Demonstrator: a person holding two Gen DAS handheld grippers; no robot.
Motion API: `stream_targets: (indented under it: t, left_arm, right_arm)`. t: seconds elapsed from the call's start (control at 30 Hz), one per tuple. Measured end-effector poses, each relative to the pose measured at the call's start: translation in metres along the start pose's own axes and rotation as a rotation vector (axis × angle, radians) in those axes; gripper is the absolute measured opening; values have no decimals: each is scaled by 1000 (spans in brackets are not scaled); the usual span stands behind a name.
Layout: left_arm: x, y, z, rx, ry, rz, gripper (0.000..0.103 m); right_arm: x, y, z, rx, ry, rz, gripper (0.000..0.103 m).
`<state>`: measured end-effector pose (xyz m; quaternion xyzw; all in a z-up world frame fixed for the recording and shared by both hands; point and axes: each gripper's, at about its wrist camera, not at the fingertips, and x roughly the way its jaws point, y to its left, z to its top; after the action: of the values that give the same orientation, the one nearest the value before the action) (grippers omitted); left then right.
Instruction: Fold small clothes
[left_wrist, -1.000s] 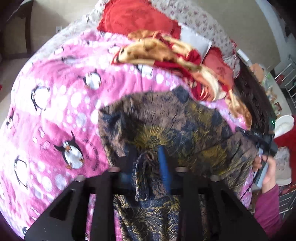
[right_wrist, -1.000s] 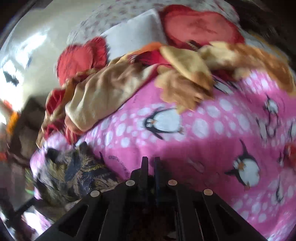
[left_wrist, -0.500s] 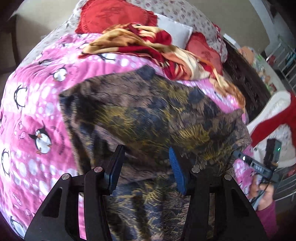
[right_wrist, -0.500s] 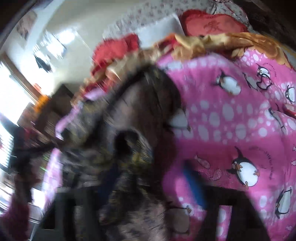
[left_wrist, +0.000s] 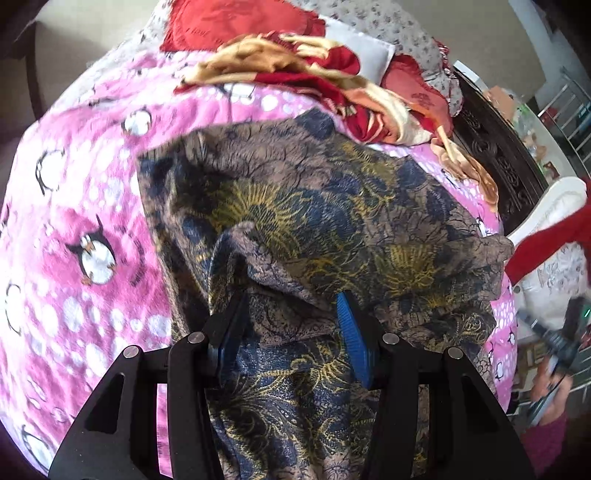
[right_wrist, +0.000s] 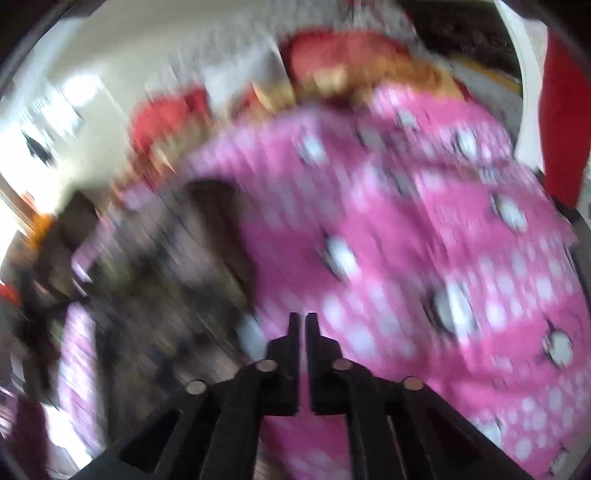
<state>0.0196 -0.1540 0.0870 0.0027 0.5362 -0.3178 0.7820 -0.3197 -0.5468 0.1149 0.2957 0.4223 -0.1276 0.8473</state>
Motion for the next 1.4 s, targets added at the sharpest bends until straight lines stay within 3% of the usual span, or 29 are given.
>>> stream_targets:
  t: [0.03, 0.07, 0.1, 0.3, 0.4, 0.57, 0.7, 0.77, 0.9, 1.1, 1.13, 1.17, 1.2, 1.23, 1.33, 1.4]
  left_arm:
    - [-3, -1, 0, 4, -6, 1, 49]
    - [-6, 0, 0, 5, -12, 4, 51]
    - [-8, 0, 0, 8, -15, 9, 52]
    - [-5, 10, -8, 101, -23, 66, 55]
    - [0, 15, -4, 151, -30, 48, 55]
    - [12, 18, 12, 262, -36, 45, 55]
    - [23, 19, 26, 381, 8, 49, 55]
    - [29, 19, 32, 428, 40, 5, 55]
    - [48, 13, 40, 455, 86, -16, 55]
    - [47, -3, 43, 478, 52, -54, 55]
    - [49, -6, 42, 484, 64, -46, 50]
    - [53, -8, 40, 488, 91, -23, 29]
    - [57, -10, 38, 485, 114, -2, 16]
    - [58, -12, 37, 477, 136, 17, 10]
    - [32, -28, 39, 448, 88, 9, 9]
    - [-14, -51, 49, 440, -15, -48, 8]
  right_arm:
    - [-2, 10, 12, -13, -25, 48, 34]
    - [0, 19, 18, -27, -31, 56, 55]
    - [3, 31, 23, -48, -37, 55, 58]
    - [46, 92, 36, -99, 9, 183, 58]
    - [69, 124, 30, -120, 77, 268, 58]
    - [86, 171, 15, -244, 105, 274, 58]
    - [82, 163, 14, -201, 107, 295, 58]
    - [81, 152, 14, -157, 114, 305, 59]
    - [84, 136, 10, -111, 129, 289, 59]
    - [80, 113, 3, -49, 126, 269, 59]
    - [79, 108, 2, -37, 122, 268, 59]
    - [77, 106, 1, -30, 119, 266, 59]
    - [75, 102, 1, -21, 114, 262, 59]
    - [74, 99, 1, -16, 109, 258, 59]
    - [64, 91, 3, -12, 57, 232, 59]
    - [54, 88, 3, -27, 16, 199, 59]
